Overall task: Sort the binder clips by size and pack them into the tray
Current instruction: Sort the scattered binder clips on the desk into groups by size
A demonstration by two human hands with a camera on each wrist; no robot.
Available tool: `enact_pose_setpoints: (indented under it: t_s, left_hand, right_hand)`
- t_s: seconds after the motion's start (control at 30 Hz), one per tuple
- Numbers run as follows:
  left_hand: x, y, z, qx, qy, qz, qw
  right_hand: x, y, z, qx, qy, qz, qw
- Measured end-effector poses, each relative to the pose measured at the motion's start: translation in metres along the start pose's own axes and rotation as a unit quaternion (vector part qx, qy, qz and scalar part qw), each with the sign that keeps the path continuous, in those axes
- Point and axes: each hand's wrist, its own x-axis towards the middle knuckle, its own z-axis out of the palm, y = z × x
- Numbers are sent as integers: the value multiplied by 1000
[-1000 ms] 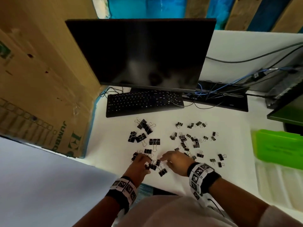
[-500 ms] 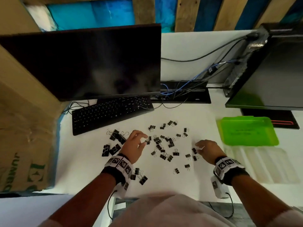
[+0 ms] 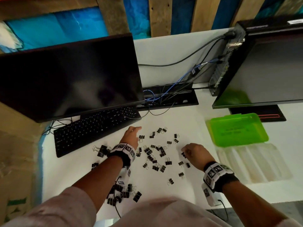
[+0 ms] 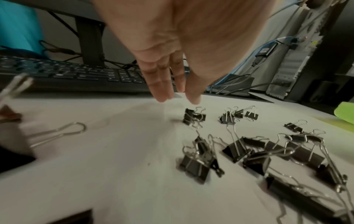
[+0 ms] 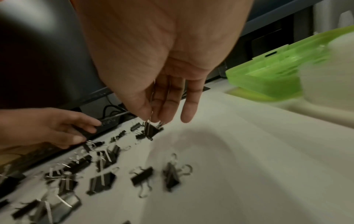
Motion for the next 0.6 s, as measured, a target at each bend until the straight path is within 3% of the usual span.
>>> enact_pose_setpoints:
  t_s: [0.23, 0.43, 0.6]
  left_hand:
    - [13, 9, 9, 24, -30, -1, 999]
    - [8, 18, -2, -39, 25, 70, 996]
    - [-5, 22, -6, -120, -4, 62, 991]
  right_hand:
    - [-1, -27, 2, 73, -14, -86, 993]
    - [1, -30, 9, 54, -34, -96, 993]
    - [7, -39, 11, 38, -47, -85, 995]
